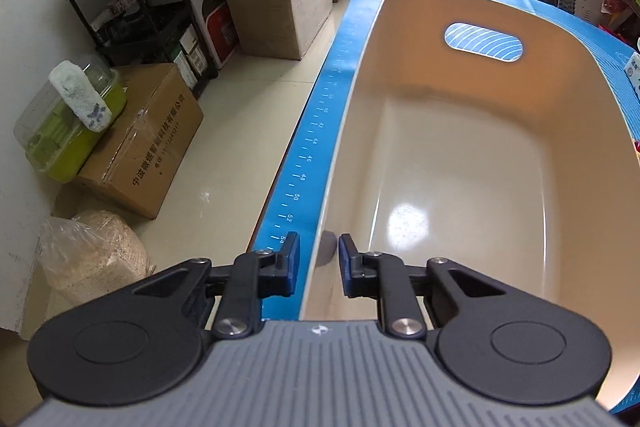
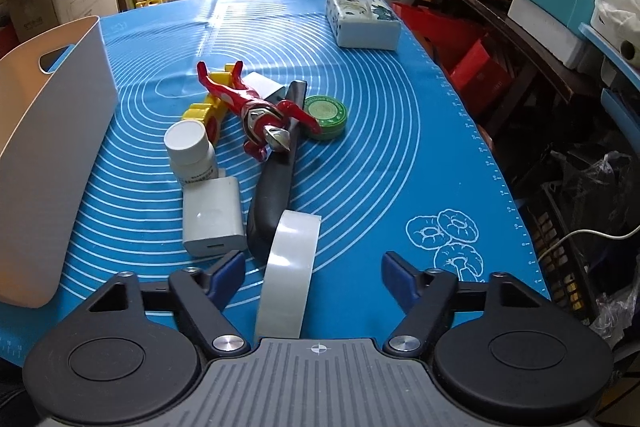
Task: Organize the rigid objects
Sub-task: 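Move the left tool over the basket while the right tool reaches the white tape roll, then close the right gripper on the white tape roll and lift it, then carry the tape roll into the basket and open the right gripper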
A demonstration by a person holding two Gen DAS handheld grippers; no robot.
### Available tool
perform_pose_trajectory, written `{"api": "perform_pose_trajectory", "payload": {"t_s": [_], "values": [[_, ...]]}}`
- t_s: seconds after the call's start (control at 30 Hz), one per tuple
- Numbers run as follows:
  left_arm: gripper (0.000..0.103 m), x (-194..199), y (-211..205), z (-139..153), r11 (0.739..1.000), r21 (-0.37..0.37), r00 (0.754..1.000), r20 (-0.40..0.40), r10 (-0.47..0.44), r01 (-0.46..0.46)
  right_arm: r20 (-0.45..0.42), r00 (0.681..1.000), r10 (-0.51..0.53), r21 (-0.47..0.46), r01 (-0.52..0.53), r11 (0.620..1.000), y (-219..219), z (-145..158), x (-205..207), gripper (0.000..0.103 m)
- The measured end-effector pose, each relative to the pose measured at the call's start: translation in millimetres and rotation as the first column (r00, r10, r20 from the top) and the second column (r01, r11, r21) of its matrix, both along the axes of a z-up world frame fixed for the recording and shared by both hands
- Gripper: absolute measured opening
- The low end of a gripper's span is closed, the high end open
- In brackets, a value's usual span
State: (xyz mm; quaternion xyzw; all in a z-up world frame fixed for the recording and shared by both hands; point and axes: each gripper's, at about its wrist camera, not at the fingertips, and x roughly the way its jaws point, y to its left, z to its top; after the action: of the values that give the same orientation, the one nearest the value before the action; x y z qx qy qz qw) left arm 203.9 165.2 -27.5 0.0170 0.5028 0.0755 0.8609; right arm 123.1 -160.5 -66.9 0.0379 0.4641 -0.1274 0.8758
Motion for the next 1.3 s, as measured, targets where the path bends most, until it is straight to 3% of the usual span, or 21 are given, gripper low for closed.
{"api": "perform_pose_trajectory", "payload": {"t_s": [0.1, 0.17, 0.27, 0.53, 0.87, 1.07, 1.3], "values": [[0.016, 0, 0, 0, 1.000, -0.015, 1.000, 0.004, 0.003, -0.003, -0.007, 1.000, 0.001, -0.007, -0.001, 1.000, -1, -1, 2, 0.066], [0.016, 1, -1, 0, 1.000, -0.019, 1.000, 0.004, 0.004, -0.004, -0.017, 1.000, 0.003, -0.003, -0.003, 1.000, -2, -2, 2, 0.049], [0.016, 1, -1, -1, 1.000, -0.021, 1.000, 0.003, 0.006, -0.006, -0.027, 1.000, 0.004, 0.001, -0.004, 1.000, -5, -4, 3, 0.031], [0.016, 2, 1, -1, 1.000, -0.019, 1.000, 0.002, 0.005, -0.005, 0.019, 1.000, 0.000, -0.010, 0.001, 1.000, -11, 11, 2, 0.030], [0.016, 2, -1, -1, 1.000, -0.019, 1.000, 0.000, 0.005, -0.005, 0.167, 0.985, 0.037, -0.036, -0.031, 0.999, -12, 72, 17, 0.030], [0.016, 2, -1, -1, 1.000, -0.017, 1.000, -0.002, 0.004, -0.004, 0.260, 0.958, 0.122, -0.046, -0.114, 0.992, 14, 105, 45, 0.030], [0.016, 2, -1, -1, 1.000, -0.018, 1.000, -0.002, 0.002, -0.002, 0.323, 0.922, 0.213, -0.025, -0.217, 0.976, 67, 120, 75, 0.030]]}}
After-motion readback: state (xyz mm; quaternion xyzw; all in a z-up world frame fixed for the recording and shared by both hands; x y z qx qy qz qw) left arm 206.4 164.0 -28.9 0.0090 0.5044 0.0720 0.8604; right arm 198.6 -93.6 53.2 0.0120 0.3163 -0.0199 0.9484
